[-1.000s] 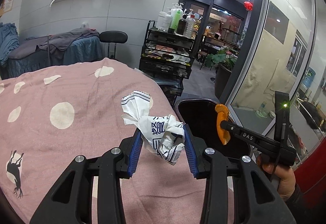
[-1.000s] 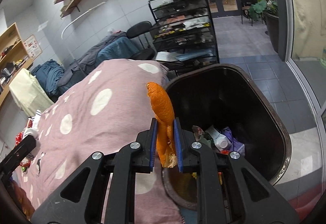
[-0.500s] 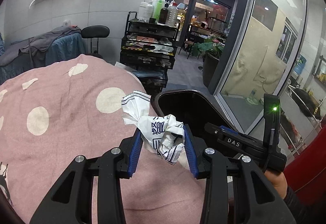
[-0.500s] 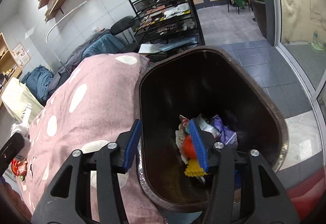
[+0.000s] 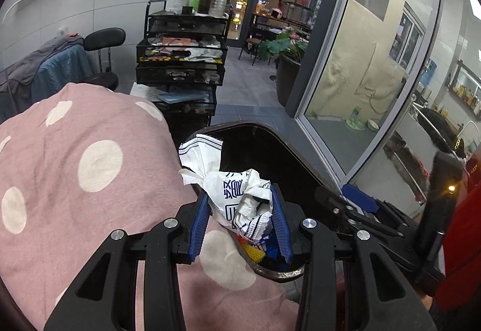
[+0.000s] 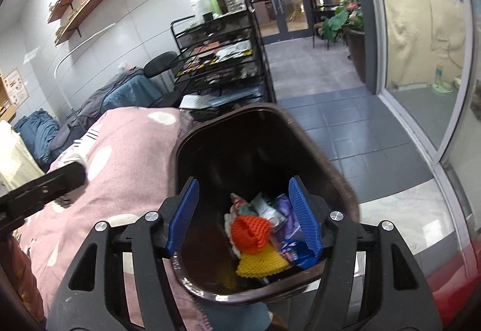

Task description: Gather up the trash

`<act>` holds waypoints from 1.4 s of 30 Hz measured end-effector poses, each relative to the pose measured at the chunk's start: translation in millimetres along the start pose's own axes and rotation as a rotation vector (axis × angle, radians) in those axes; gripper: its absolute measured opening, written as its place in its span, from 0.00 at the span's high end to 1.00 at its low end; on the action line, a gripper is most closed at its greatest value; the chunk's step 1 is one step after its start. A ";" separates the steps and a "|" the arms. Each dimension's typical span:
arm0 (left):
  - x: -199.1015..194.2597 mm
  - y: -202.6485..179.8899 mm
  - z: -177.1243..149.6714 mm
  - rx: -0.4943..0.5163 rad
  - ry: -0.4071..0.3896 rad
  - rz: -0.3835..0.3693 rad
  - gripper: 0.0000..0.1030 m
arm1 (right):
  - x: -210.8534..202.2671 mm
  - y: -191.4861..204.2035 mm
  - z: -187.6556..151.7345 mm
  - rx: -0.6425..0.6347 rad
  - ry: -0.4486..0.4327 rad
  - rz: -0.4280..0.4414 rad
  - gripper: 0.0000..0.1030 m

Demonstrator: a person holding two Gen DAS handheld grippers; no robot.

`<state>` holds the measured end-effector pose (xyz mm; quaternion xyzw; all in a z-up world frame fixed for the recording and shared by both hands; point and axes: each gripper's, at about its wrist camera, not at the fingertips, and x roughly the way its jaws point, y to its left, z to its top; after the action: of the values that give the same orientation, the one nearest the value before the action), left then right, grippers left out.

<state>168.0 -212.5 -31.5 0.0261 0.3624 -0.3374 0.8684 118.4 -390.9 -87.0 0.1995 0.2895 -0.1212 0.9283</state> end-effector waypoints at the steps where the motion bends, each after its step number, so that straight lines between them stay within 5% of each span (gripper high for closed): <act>1: 4.2 -0.5 0.8 0.002 0.011 -0.002 0.62 | -1.5 -2.6 0.6 0.005 -0.004 -0.005 0.39; 11: 31.1 -3.9 4.2 0.009 0.082 0.011 0.58 | -9.4 -17.2 4.3 0.048 -0.021 -0.030 0.38; 18: 31.6 -4.2 2.9 -0.003 0.082 0.006 0.23 | -11.1 -22.1 4.9 0.057 -0.020 -0.051 0.27; 24: 17.2 -8.3 4.8 0.035 0.004 0.033 0.06 | -12.3 -22.8 5.3 0.065 -0.020 -0.056 0.18; 42: -46.0 4.2 -4.5 0.022 -0.154 0.068 0.05 | -26.9 0.2 8.5 0.029 -0.067 0.010 0.12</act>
<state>144.3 -181.8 -5.9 0.0218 0.2897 -0.3127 0.9043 101.0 -391.5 -64.8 0.2104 0.2552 -0.1272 0.9351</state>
